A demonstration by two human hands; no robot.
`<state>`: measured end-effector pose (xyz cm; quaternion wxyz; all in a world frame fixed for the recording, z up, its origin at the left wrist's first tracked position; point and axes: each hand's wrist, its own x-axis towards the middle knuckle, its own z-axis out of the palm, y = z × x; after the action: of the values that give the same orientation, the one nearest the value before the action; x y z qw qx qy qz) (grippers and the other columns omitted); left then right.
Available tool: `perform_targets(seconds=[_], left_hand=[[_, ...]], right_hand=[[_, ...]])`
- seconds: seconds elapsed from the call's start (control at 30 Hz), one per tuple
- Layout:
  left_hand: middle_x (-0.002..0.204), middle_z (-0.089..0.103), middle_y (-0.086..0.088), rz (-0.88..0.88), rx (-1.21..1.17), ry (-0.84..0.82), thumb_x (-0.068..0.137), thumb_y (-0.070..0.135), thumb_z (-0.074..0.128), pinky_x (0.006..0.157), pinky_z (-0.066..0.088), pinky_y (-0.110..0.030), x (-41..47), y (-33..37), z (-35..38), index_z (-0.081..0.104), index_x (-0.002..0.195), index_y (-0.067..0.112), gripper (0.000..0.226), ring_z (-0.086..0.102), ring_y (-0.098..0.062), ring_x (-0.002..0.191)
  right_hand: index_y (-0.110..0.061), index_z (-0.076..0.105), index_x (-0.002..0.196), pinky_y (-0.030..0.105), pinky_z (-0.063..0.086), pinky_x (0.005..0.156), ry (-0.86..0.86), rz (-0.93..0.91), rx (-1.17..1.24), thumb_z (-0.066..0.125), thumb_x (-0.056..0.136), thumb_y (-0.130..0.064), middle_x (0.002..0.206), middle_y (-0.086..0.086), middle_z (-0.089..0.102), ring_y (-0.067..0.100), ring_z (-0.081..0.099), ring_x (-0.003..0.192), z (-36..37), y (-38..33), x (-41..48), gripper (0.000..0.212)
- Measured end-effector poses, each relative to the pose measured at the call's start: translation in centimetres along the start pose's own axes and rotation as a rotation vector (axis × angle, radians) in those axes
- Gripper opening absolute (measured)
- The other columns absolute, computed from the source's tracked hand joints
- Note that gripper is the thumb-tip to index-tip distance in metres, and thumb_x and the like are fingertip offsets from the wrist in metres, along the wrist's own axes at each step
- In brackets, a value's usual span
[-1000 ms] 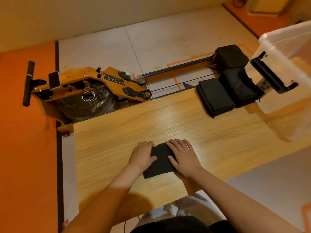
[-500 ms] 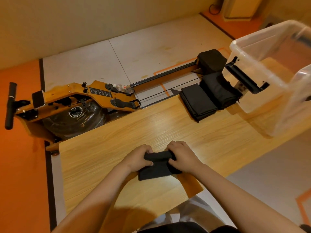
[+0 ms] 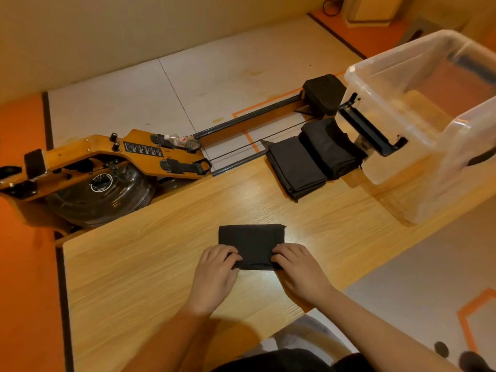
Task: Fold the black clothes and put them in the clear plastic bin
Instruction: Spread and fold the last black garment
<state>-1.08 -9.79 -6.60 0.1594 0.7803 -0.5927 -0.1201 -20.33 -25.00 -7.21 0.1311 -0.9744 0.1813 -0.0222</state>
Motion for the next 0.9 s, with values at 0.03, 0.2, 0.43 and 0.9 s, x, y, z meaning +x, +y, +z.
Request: perform_targets(seconds=[0.03,0.2,0.43,0.9], left_hand=[[0.108,0.063,0.009,0.008,0.026,0.01,0.085,0.03,0.064,0.099,0.028,-0.026,-0.4,0.1,0.1,0.07,0.103,0.026,0.019,0.052,-0.012,0.106],[0.126,0.06,0.004,-0.053,0.055,0.108,0.095,0.037,0.042,0.106,0.028,-0.033,0.6,1.3,-1.2,0.064,0.123,0.021,0.038,0.052,-0.017,0.12],[0.16,0.019,-0.004,-0.14,0.196,-0.197,0.102,0.047,0.022,0.116,0.009,-0.044,3.4,0.8,1.5,0.016,0.153,0.017,0.06,0.014,-0.021,0.149],[0.14,0.045,-0.004,-0.461,-0.021,-0.062,0.097,0.041,0.052,0.108,0.026,-0.033,5.4,-0.5,-1.1,0.034,0.147,0.015,0.06,0.036,-0.022,0.129]], right_hand=[[-0.022,0.066,0.098,0.029,0.036,0.097,0.011,-0.011,-0.007,0.061,0.081,-0.028,0.112,-0.003,0.064,0.015,0.053,0.107,-0.1,0.1,-0.2,0.019],[-0.018,0.068,0.11,0.032,0.028,0.107,0.132,0.051,0.051,0.045,0.09,-0.032,0.122,0.0,0.063,0.018,0.054,0.119,-1.8,-1.0,2.2,0.033],[-0.018,0.037,0.148,0.043,0.017,0.113,-0.169,0.121,-0.041,0.029,0.098,-0.04,0.152,0.002,0.039,0.018,0.023,0.144,0.6,-0.9,5.5,0.055],[-0.017,0.05,0.136,0.032,0.029,0.105,0.015,0.43,0.304,0.058,0.091,-0.028,0.132,0.002,0.053,0.02,0.04,0.127,-1.4,0.8,6.5,0.047]])
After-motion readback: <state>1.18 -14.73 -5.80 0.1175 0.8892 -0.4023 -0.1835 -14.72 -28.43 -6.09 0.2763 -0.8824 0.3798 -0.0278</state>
